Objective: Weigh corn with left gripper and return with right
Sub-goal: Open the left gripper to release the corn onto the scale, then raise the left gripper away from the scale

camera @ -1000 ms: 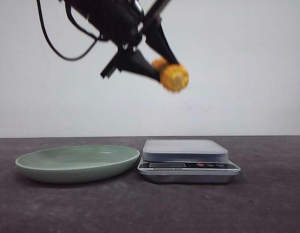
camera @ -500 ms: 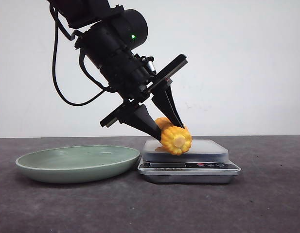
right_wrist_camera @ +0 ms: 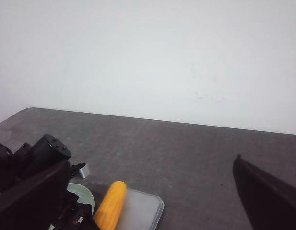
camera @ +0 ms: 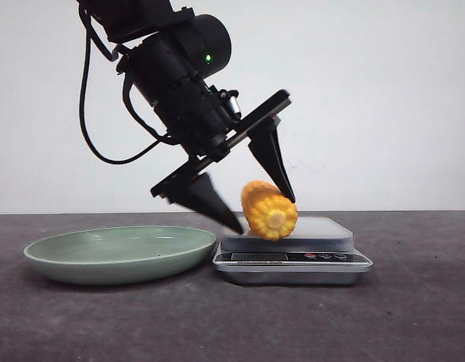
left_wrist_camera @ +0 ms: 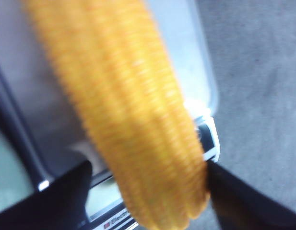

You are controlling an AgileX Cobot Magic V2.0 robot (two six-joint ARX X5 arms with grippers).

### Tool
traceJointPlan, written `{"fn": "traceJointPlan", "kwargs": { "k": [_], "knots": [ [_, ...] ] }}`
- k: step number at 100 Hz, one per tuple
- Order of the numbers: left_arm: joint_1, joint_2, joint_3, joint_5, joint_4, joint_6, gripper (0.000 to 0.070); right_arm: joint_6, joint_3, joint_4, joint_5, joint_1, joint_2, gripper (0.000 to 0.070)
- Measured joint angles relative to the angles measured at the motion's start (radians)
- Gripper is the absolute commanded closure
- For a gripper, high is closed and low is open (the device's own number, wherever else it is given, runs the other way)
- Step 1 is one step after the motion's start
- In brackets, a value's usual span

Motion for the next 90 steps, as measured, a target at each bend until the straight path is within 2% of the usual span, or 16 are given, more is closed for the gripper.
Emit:
{"fn": "traceJointPlan", "kwargs": {
  "k": [7,14,32,55,64,74,83,90],
  "knots": [
    [0.000,0.000,0.017,-0.006,-0.020,0.000,0.0118,0.002,0.000,0.000,0.000,0.000,0.000,0.0012],
    [0.000,0.002,0.036,-0.016,-0.047,0.000,0.0000,0.002,0.000,0.000,0.000,0.000,0.000,0.0012],
    [0.000,0.011,0.169,-0.029,-0.152,0.023,0.0000,0.003,0.000,0.000,0.000,0.000,0.000,0.0012],
    [0.000,0.011,0.436,-0.060,-0.343,0.135,0.0000,0.003,0.000,0.000,0.001,0.000,0.000,0.0013],
    [0.000,0.011,0.562,-0.115,-0.453,0.171,0.0000,0.008,0.000,0.000,0.001,0.000,0.000,0.0013],
    [0.000,0.005,0.719,-0.219,-0.586,0.208,0.0000,0.023,0.000,-0.002,0.001,0.000,0.001,0.0013],
    [0.000,-0.031,0.836,-0.285,-0.672,0.249,0.0073,0.029,0.000,-0.015,0.001,0.000,0.002,0.0013],
    [0.000,-0.086,0.910,-0.306,-0.693,0.271,0.0080,0.029,0.000,-0.019,0.001,0.000,0.006,0.0013]
  ]
}}
